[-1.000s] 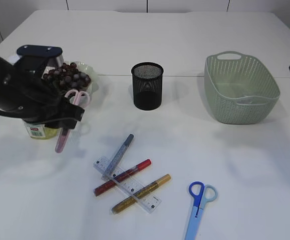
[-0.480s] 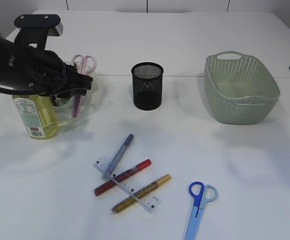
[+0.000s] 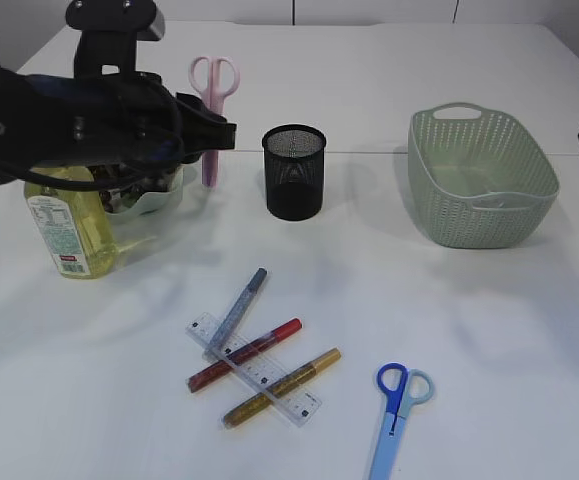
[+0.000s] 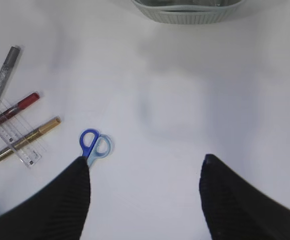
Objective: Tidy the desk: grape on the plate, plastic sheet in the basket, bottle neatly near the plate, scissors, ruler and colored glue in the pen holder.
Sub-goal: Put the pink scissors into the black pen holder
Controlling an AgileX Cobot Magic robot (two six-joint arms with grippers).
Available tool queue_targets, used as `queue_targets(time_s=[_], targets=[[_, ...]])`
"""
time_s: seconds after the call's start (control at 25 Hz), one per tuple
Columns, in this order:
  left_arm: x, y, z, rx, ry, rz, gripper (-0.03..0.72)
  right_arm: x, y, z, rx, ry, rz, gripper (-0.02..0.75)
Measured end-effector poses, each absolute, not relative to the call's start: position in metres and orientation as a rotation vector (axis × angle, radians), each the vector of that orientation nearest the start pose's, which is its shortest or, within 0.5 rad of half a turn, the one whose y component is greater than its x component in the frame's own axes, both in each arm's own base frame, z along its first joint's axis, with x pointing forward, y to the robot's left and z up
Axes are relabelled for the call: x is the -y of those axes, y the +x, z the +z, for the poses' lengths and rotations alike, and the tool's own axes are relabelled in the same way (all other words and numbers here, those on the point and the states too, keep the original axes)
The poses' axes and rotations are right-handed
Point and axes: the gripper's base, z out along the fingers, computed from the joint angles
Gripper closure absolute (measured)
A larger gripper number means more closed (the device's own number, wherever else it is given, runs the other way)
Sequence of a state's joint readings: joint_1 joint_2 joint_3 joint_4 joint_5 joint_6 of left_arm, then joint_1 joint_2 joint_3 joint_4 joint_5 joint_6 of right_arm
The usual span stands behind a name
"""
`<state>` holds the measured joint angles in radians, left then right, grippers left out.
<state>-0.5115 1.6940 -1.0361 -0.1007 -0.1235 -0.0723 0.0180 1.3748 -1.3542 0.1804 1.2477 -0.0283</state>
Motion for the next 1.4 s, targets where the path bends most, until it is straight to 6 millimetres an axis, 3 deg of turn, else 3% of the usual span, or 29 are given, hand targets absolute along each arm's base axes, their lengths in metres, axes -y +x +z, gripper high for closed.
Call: queue_targets(time_s=[0.24,0.76,1.16,1.4], targets=[[0.203,0.344,0.230,-1.884,0.394,-0.425,0.521,-0.019,0.266,0.363,-2.743,-0.034,0.227,0.207],[0.233,0.388,0.227,-1.628,0.428,-0.452,0.521,-0.016,0.266,0.363,-2.742,-0.039,0.185,0.207],[0.256,0.426,0.211,-1.578,0.426,-0.458,0.521,-0.014,0.266,0.363,-2.744,-0.043,0.152,0.207],[0.261,0.435,0.191,-1.600,0.434,-0.454,0.521,-0.013,0.266,0.362,-2.745,-0.046,0.131,0.207]])
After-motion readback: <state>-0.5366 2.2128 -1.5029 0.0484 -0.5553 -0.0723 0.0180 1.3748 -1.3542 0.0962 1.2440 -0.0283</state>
